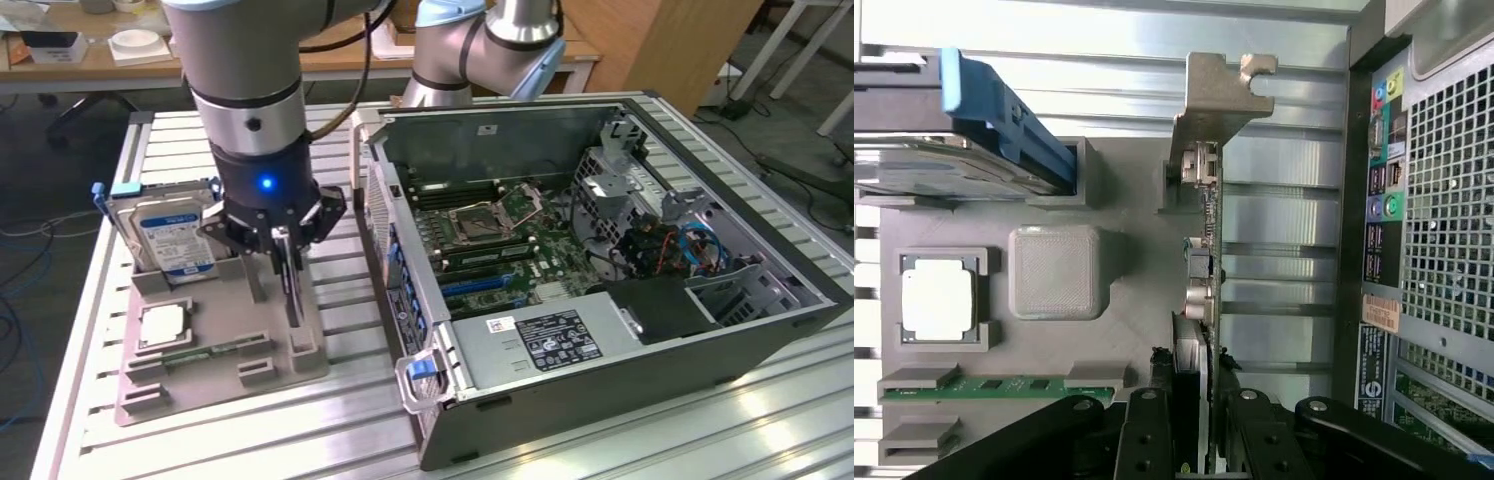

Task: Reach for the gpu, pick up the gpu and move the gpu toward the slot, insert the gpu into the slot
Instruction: 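Pick up the gpu and move the gpu toward the slot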

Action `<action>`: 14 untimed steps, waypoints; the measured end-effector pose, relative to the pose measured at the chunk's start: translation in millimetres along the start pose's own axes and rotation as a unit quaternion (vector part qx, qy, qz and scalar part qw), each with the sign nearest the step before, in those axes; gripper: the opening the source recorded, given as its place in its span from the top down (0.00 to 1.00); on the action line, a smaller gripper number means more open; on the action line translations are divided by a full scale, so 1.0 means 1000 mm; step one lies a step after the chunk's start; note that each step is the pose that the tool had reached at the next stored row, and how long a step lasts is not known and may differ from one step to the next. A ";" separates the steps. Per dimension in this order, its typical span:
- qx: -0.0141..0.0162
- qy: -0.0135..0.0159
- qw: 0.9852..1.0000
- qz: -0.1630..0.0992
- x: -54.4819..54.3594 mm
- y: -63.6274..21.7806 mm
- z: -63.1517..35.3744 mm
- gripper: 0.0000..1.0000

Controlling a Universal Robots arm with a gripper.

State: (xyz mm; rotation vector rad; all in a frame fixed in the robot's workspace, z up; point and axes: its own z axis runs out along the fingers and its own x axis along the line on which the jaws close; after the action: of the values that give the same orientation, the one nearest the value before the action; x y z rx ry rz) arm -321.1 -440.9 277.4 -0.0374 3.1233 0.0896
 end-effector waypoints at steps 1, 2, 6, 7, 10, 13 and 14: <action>0.000 0.000 1.000 0.000 0.000 0.0001 -0.0021 0.74; 0.000 0.000 1.000 0.000 0.000 0.0003 -0.0048 0.74; 0.000 0.000 1.000 0.000 0.000 0.0007 -0.0134 0.74; 0.000 0.000 1.000 0.000 0.000 0.0009 -0.0151 0.74; 0.000 0.000 1.000 0.000 0.000 0.0012 -0.0206 0.74; -0.002 0.000 1.000 0.000 -0.001 0.0014 -0.0257 0.74; -0.002 0.000 1.000 0.000 -0.001 0.0016 -0.0283 0.74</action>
State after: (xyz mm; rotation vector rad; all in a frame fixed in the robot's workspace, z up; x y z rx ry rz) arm -321.0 -440.9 305.7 -0.0374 3.1230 0.0972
